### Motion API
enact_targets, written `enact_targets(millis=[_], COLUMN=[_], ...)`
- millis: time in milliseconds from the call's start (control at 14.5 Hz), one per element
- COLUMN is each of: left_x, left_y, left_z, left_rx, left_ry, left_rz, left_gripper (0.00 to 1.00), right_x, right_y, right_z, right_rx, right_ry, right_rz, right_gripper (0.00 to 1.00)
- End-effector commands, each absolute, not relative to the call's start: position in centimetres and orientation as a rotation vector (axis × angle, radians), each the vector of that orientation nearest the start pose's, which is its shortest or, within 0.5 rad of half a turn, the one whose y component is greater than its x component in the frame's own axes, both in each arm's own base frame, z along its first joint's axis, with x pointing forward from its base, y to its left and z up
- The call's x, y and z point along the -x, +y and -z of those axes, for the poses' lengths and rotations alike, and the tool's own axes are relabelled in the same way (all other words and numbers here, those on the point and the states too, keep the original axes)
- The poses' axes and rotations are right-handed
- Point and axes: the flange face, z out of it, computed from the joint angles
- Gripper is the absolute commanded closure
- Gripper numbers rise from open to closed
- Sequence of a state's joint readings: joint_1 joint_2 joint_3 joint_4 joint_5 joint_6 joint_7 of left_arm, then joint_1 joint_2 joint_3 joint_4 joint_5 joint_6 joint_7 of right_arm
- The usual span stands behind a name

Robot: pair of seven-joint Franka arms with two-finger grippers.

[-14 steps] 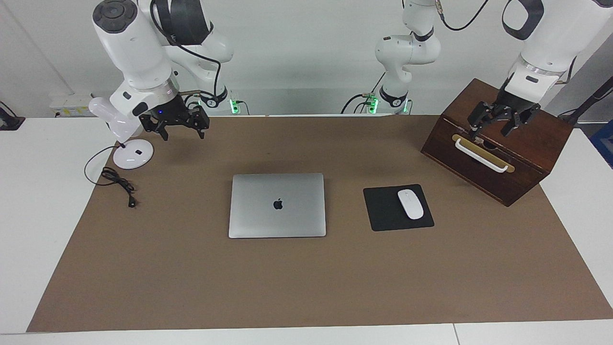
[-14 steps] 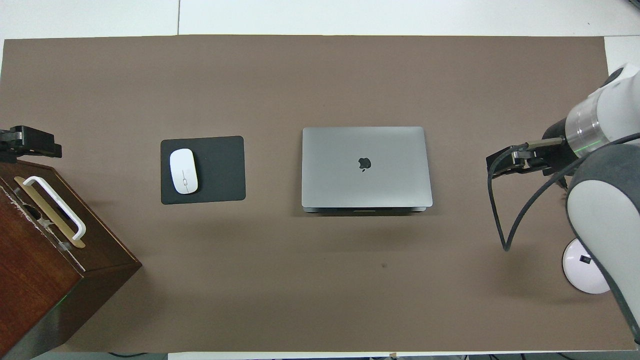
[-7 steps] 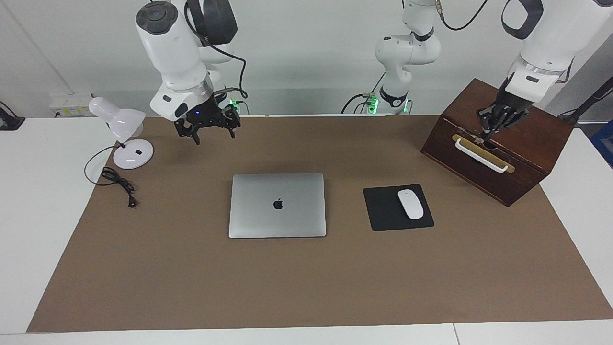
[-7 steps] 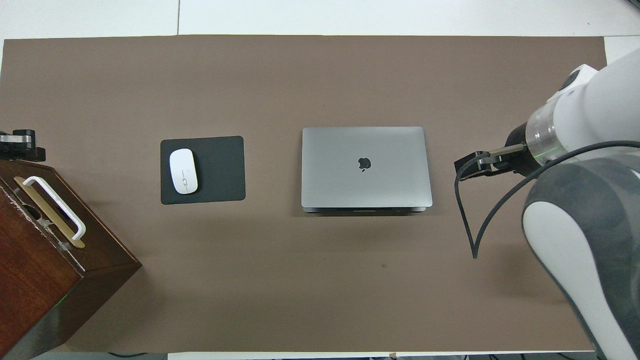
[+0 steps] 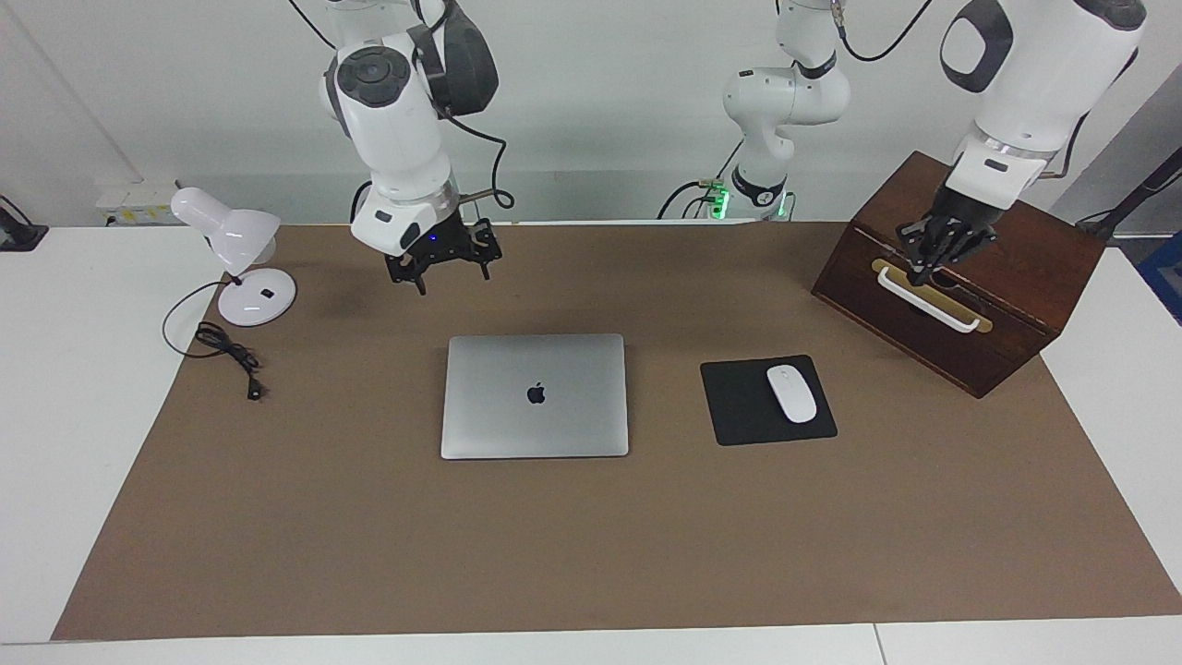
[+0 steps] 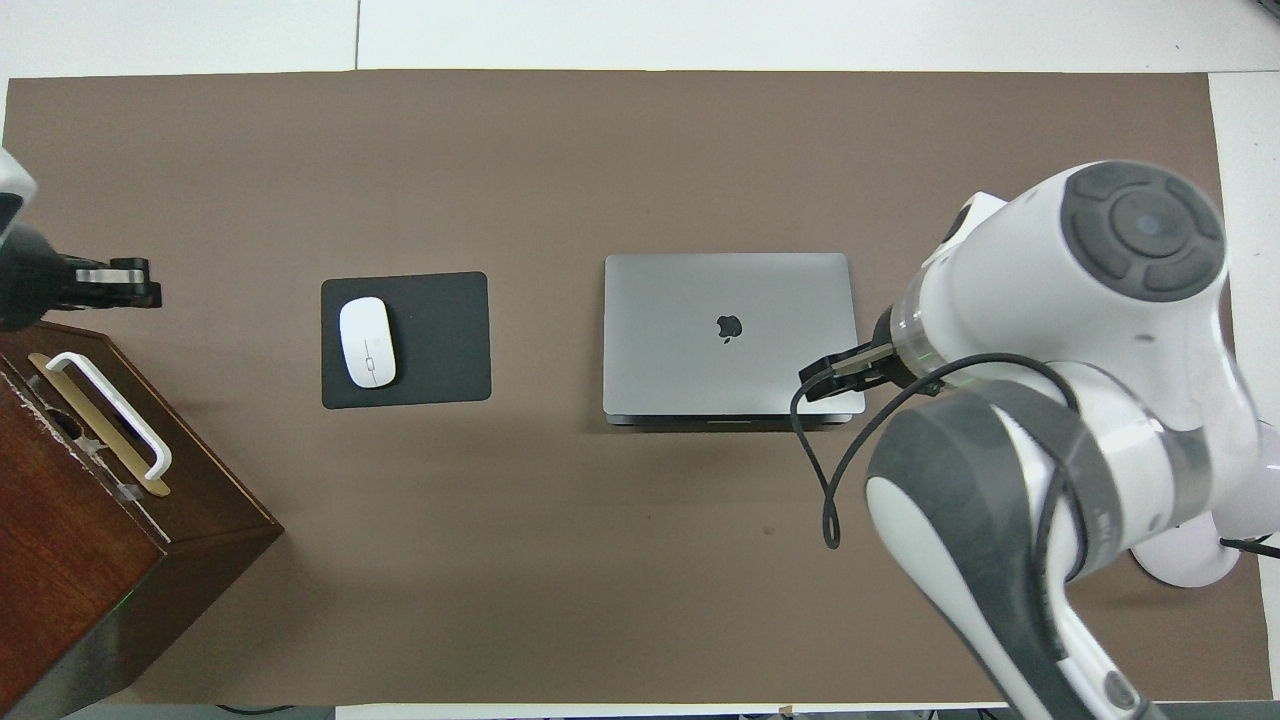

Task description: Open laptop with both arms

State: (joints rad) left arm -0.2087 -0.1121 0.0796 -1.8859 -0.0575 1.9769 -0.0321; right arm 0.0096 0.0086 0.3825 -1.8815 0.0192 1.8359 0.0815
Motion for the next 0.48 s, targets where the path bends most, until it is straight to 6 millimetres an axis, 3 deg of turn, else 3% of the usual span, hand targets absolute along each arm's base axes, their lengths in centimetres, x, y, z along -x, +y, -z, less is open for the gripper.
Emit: enact_targets(millis=[0, 138, 415], left_x=[-50.9, -48.8, -42.8], left_y=[-10.0, -12.0, -14.5], left_z=[-55.1, -53.1, -48.6], left_rx=[3.215, 3.212, 3.21], left_ry=[0.198, 0.263, 0.336], left_rz=[0.447, 0.574, 0.805], left_gripper=[1.0, 1.0, 1.0], right_x=[-50.2, -49.4, -47.1], right_y=[22.5, 23.8, 26.5], right_z=[-46.7, -44.6, -40.4], right_rx=[3.122, 3.132, 3.156], right_ry=[-0.603, -0.691, -0.912], right_rz=[-0.063, -0.021, 0.014], right_gripper=[0.0, 0.0, 0.0])
